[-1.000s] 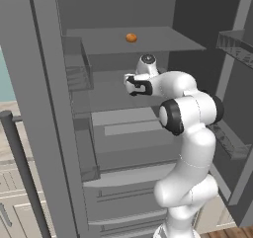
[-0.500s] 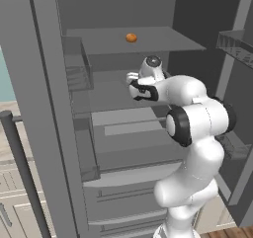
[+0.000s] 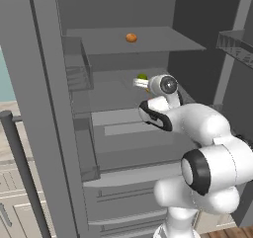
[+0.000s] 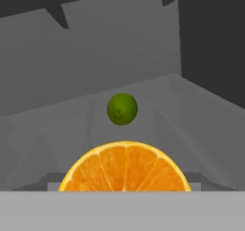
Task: Pick up the orange and tangerine from the fridge and place one fruit on each plate on the dining counter.
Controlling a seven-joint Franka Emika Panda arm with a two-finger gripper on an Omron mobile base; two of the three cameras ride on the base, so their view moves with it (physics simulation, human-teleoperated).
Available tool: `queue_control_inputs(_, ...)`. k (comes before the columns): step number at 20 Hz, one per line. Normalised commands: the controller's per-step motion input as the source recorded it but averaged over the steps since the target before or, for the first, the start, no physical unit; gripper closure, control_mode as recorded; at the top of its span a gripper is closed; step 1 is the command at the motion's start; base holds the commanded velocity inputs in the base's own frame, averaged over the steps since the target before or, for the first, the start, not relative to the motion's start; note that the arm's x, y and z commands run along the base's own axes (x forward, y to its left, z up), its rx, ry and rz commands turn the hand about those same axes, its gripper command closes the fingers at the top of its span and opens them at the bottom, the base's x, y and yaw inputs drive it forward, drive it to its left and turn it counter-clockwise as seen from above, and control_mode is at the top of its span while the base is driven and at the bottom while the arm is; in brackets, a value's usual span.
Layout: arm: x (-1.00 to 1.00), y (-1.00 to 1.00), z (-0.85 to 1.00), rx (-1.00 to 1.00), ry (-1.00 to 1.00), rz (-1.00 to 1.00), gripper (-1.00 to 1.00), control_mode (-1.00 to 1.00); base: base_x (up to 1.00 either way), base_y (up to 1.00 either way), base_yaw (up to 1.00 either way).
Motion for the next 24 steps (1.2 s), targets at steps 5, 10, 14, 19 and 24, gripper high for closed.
queue_control_inputs(5,-0.89,-0.01,0.68,0.02,0.0,0.0,1.0,-1.0,0.0,0.0,0.0)
queue_control_inputs(10,-0.87,-0.06,0.69,0.03,0.04,0.0,1.0,-1.0,0.0,0.0,0.0)
queue_control_inputs(14,-0.97,-0.09,0.45,0.0,0.02,0.0,1.0,-1.0,0.0,0.0,0.0)
queue_control_inputs(19,-1.0,-0.03,0.38,0.0,0.0,0.0,1.0,-1.0,0.0,0.0,0.0)
queue_control_inputs(24,-1.0,0.0,0.43,0.0,0.0,0.03,1.0,-1.0,0.0,0.0,0.0)
